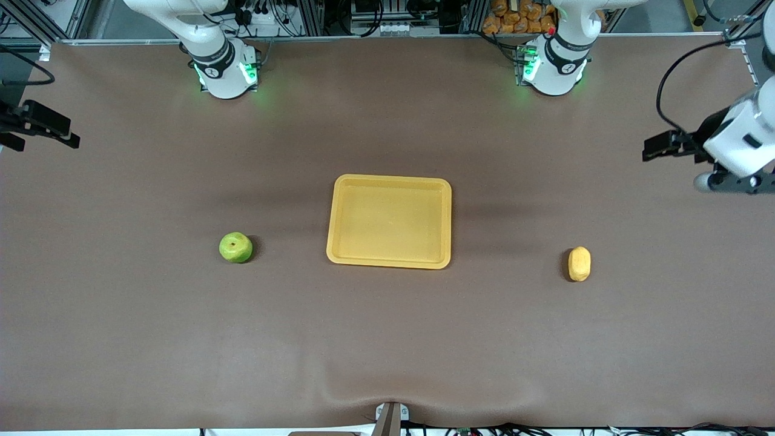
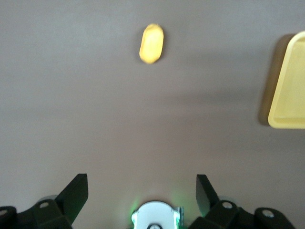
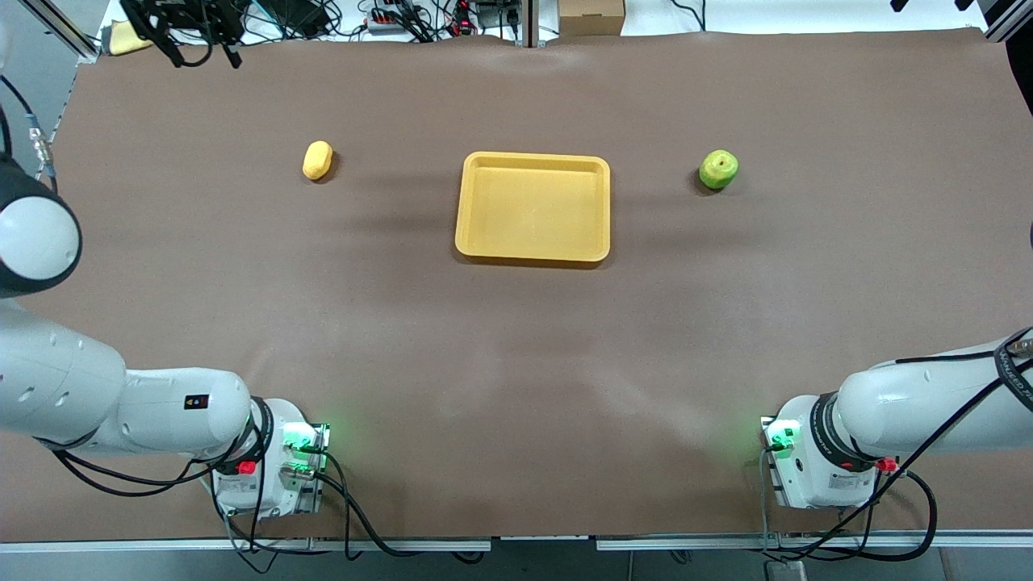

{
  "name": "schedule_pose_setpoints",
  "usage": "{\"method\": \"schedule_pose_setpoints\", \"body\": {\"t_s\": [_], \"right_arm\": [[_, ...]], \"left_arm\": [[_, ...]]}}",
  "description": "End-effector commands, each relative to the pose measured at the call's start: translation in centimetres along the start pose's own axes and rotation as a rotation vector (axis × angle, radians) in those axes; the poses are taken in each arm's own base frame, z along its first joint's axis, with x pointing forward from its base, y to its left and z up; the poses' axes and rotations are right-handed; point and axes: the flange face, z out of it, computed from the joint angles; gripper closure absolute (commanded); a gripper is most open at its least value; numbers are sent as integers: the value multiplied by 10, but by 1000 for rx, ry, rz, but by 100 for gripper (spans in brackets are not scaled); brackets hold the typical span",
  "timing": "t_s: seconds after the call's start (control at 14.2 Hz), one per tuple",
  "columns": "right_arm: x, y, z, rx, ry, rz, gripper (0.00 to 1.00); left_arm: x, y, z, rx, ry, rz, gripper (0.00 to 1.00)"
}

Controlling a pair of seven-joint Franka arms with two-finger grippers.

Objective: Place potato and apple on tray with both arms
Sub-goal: 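Raise both arms from rest and swing them toward the table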

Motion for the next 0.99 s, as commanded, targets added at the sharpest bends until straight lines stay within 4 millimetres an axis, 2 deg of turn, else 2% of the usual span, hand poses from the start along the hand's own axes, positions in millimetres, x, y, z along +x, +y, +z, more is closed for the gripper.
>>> {"method": "schedule_pose_setpoints", "body": {"t_s": [0.0,0.28,0.42,0.56,0.71,0.92], "right_arm": [[3,4,1,-1,-10,-1,0],[5,9,6,1,-20,5,0],[9,10,22,3,-52,5,0],[11,10,28,-2,-61,3,0],[20,12,52,0,-108,7,0],[22,13,63,-2,-127,7,0]], "left_arm": [[19,2,16,-11,6,8,0],[36,4,54,-12,25,12,0],[40,7,74,-12,49,16,0],[43,11,91,-12,73,23,0],[44,14,111,-13,85,26,0],[45,16,139,-14,116,28,0]]}}
